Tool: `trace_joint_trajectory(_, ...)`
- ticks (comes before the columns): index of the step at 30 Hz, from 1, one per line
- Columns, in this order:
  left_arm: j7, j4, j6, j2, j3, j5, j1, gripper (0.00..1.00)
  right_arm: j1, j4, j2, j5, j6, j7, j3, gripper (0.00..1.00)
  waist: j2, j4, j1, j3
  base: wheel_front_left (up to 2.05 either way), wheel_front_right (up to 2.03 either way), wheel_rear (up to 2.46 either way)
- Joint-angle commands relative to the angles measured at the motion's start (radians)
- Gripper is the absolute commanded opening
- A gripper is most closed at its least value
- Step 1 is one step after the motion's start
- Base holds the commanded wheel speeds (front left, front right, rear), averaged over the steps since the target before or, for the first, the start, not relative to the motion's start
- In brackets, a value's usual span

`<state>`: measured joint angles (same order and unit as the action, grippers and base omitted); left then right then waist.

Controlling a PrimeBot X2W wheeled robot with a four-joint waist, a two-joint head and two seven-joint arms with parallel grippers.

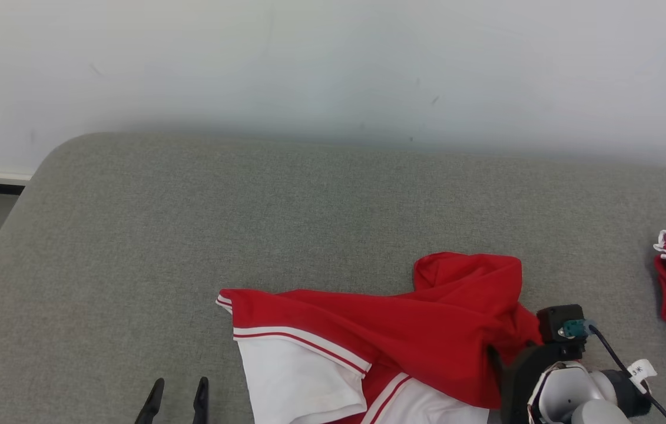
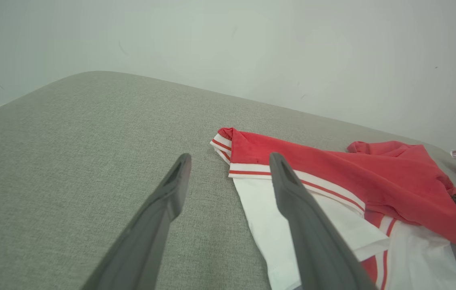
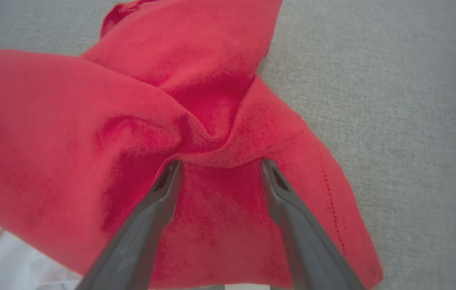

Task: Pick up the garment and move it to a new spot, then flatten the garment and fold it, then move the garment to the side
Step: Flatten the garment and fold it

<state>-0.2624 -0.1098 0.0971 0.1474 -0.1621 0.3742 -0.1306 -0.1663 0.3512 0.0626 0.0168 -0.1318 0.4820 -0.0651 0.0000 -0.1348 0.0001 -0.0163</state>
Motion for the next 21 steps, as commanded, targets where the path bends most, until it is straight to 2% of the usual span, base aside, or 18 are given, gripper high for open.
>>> trace_joint_trajectory(1,-0.001,-0.004,0.003,0.005,0.001,0.008,0.011,1.00,-0.017,0.001,-0.006,0.022,0.002,-0.016,0.022,1.00,0.0000,-0.007,-0.0001,-0.009,0.00,0.00,0.00)
trace_joint_trajectory(9,-0.002,-0.021,0.005,0.002,0.001,0.009,0.026,1.00,0.017,-0.038,-0.010,0.052,0.002,-0.016,0.076,1.00,0.0000,-0.026,-0.0001,-0.015,0.00,0.00,0.00)
trace_joint_trajectory(10,-0.002,-0.023,0.006,0.002,0.001,0.009,0.027,1.00,0.017,-0.037,-0.009,0.045,0.002,-0.010,0.077,0.91,0.0000,-0.028,-0.0001,-0.014,0.00,0.00,0.00)
trace_joint_trajectory(11,-0.002,-0.026,0.007,0.002,0.001,0.010,0.027,1.00,0.016,-0.034,-0.008,0.038,0.002,-0.008,0.079,0.56,0.0000,-0.030,-0.0001,-0.013,0.00,0.00,0.00)
trace_joint_trajectory(13,-0.002,-0.029,0.008,0.002,0.003,0.012,0.030,1.00,0.004,-0.028,-0.009,0.029,0.002,-0.007,0.078,0.40,0.0000,-0.032,-0.0001,-0.011,0.00,0.00,0.00)
trace_joint_trajectory(15,-0.002,-0.032,0.010,0.002,0.003,0.013,0.031,1.00,-0.013,-0.021,-0.009,0.019,0.002,-0.018,0.076,0.20,0.0000,-0.035,-0.0001,-0.009,0.00,0.00,0.00)
trace_joint_trajectory(16,-0.002,-0.033,0.011,0.001,0.002,0.013,0.031,1.00,-0.022,-0.019,-0.009,0.014,0.002,-0.024,0.071,0.00,0.0000,-0.037,-0.0001,-0.008,0.00,0.00,0.00)
trace_joint_trajectory(21,-0.002,-0.037,0.016,-0.001,0.000,0.013,0.026,1.00,-0.079,-0.027,-0.009,-0.007,0.002,-0.051,0.005,0.00,0.0000,-0.050,-0.0001,-0.005,0.00,0.00,0.00)
